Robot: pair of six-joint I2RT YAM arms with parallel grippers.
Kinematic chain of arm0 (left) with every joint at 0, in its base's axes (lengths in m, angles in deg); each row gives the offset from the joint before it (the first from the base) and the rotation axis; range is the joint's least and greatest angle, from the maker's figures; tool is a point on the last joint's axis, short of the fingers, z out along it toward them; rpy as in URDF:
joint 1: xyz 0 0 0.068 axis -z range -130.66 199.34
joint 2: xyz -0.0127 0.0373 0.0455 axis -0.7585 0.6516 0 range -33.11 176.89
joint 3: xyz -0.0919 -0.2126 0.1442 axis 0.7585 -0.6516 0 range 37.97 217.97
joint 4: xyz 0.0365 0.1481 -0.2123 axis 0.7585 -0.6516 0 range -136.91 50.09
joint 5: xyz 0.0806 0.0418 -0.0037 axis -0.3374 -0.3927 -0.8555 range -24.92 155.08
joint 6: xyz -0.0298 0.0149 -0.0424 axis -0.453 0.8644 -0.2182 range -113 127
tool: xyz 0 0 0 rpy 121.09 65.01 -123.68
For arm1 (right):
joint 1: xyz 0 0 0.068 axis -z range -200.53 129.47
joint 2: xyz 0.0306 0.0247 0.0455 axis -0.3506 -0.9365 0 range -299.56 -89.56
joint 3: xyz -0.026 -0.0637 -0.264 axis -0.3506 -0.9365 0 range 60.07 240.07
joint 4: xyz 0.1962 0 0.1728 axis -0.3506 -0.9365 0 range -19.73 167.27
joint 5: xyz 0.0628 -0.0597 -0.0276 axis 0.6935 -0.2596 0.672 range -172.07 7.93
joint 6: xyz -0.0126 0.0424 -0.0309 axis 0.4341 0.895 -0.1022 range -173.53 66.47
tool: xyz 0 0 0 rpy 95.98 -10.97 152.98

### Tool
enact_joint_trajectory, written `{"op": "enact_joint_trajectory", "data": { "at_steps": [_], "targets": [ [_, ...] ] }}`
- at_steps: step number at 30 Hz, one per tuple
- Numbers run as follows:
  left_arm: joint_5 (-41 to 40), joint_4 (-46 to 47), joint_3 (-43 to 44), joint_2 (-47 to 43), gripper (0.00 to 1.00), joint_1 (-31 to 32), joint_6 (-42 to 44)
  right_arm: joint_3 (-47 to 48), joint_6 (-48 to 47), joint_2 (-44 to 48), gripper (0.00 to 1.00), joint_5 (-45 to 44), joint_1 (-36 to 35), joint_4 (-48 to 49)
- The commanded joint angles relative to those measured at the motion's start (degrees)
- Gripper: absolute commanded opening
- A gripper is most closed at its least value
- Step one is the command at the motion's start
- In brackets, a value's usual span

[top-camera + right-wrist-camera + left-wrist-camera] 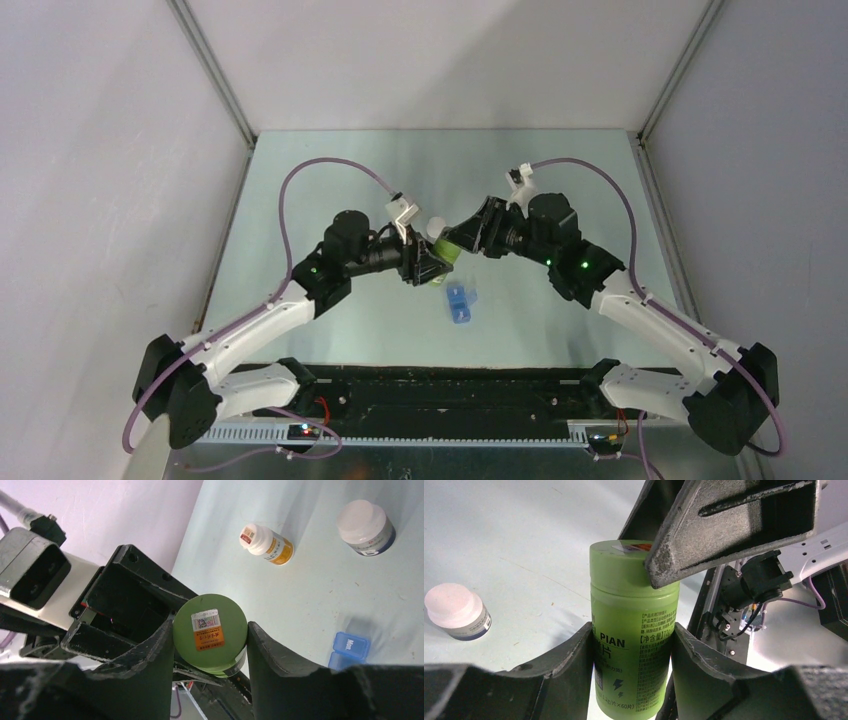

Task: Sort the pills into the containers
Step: Unscrew the lid of the pill bottle.

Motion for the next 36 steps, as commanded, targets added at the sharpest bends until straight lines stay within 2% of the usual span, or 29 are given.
{"op": "enact_joint_trajectory", "data": {
  "at_steps": [1, 3, 4, 5, 7, 10, 12, 13, 14, 15, 16, 17, 18, 20, 23, 30, 32, 36],
  "targets": [
    [0.83, 3.04, 0.26, -1.94, 0.0, -0.27, -1.45, 0.1, -6.61, 2.61, 0.19, 8.42, 2.39, 2.37],
    [2.75, 3.76, 0.11, -1.99, 0.0, -0.39, -1.91, -0.94, -9.42, 3.0, 0.18, 14.66, 5.4, 4.05],
    [4.27, 4.5, 0.06, -2.01, 0.0, -0.5, -2.45, -2.16, -10.27, 2.99, 0.16, 20.71, 6.47, 7.24],
    [5.36, 5.24, -0.05, -2.09, 0.0, -0.55, -2.79, -2.84, -10.57, 2.86, 0.09, 23.79, 8.78, 9.01],
    [10.22, 7.27, -0.37, -2.1, 0.0, -0.73, -3.91, -5.02, -10.41, 2.0, 0.0, 32.62, 11.7, 13.65],
    [13.86, 9.03, -0.11, -1.99, 0.0, -0.78, -4.95, -5.98, -10.72, 1.39, 0.0, 41.12, 13.62, 18.28],
    [14.34, 8.83, 0.15, -2.02, 0.0, -0.79, -4.93, -6.06, -11.82, 1.49, 0.0, 42.51, 13.83, 18.66],
    [13.41, 8.33, 0.43, -1.98, 0.0, -0.83, -4.55, -6.07, -12.3, 2.0, 0.0, 41.63, 14.01, 17.51],
    [12.44, 6.61, 0.66, -2.08, 0.0, -0.78, -3.28, -6.07, -12.45, 2.45, 0.27, 36.73, 14.23, 16.34],
    [9.05, 5.28, 1.26, -2.1, 0.0, -0.78, -1.61, -6.08, -13.01, 3.61, 0.44, 33.6, 14.27, 13.33],
    [7.09, 2.64, 1.61, -2.13, 0.0, -0.77, -0.61, -6.08, -13.16, 4.18, 0.69, 26.59, 14.07, 11.74],
    [3.51, 0.2, 2.31, -2.08, 0.0, -0.57, 1.33, -6.03, -12.41, 5.27, 0.76, 19.15, 13.88, 8.99],
    [1.25, -1.04, 2.66, -1.82, 0.0, -0.28, 2.4, -5.97, -10.65, 5.62, 0.84, 16.24, 13.47, 7.73],
    [-5.4, -4.45, 4.84, -0.97, 0.0, 1.22, 6.23, -5.01, -8.55, 5.82, 0.87, 10.2, 11.83, 4.95],
    [-9.6, -7.1, 6.38, 0.7, 0.0, 3.22, 10.44, -2.72, -7.49, 4.94, 0.88, 1.27, 7.85, -1.01],
    [-14.47, -7.2, 6.53, 2.82, 0.0, 4.67, 15.13, 1.66, -2.73, 0.69, 0.91, -4.57, 3.16, -7.88],
    [-14.36, -7.53, 6.7, 3.11, 0.0, 5.22, 16.34, 1.74, -1.63, 0.11, 0.89, -4.47, 2.36, -6.96],
    [-13.28, -6.67, 6.06, 2.92, 0.0, 6.09, 17.63, 1.67, 1.58, -1.44, 0.76, -3.57, 2.0, -5.72]
  ]
}}
